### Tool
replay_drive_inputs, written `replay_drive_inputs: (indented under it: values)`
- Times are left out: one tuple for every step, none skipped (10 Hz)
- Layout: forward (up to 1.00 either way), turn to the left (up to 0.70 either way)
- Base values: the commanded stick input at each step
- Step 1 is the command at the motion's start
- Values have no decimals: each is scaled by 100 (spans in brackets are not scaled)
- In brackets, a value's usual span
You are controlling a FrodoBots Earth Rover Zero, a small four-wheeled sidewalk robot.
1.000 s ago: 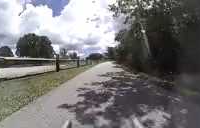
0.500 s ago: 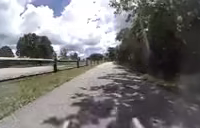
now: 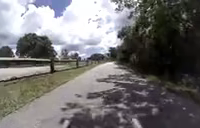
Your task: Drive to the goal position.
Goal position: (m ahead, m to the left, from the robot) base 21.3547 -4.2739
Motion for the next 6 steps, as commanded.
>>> replay_drive_inputs:
  values:
    - [70,1]
    - [70,1]
    - [70,1]
    - [70,1]
    - [70,1]
    - [70,1]
